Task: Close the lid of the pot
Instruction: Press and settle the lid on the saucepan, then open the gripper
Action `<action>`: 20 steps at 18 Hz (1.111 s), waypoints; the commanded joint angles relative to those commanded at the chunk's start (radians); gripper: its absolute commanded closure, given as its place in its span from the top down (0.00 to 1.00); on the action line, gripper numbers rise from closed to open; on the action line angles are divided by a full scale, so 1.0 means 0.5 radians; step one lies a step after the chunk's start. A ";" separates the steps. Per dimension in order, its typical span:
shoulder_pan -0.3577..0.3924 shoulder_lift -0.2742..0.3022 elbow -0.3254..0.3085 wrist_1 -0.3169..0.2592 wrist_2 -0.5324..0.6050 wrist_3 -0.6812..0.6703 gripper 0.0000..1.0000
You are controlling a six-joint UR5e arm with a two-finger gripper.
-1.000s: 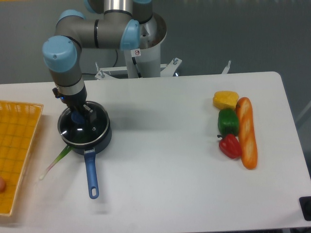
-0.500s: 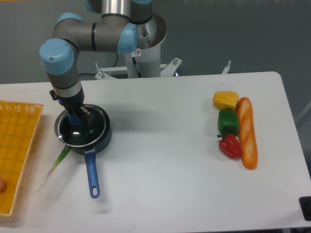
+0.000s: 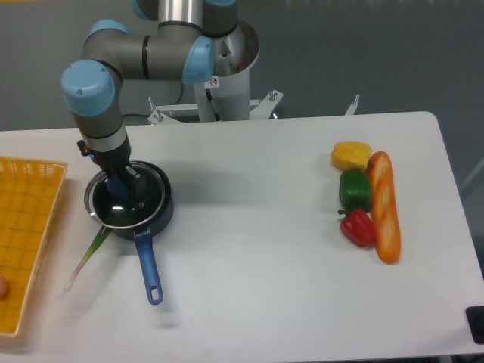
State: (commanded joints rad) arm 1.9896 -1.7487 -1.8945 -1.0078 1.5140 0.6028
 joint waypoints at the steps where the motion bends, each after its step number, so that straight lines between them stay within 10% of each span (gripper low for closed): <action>1: 0.000 0.000 0.000 0.000 0.000 0.000 0.49; 20: 0.006 -0.009 0.003 0.000 0.058 0.009 0.85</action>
State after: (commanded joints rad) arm 1.9926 -1.7534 -1.8929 -1.0078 1.5432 0.6075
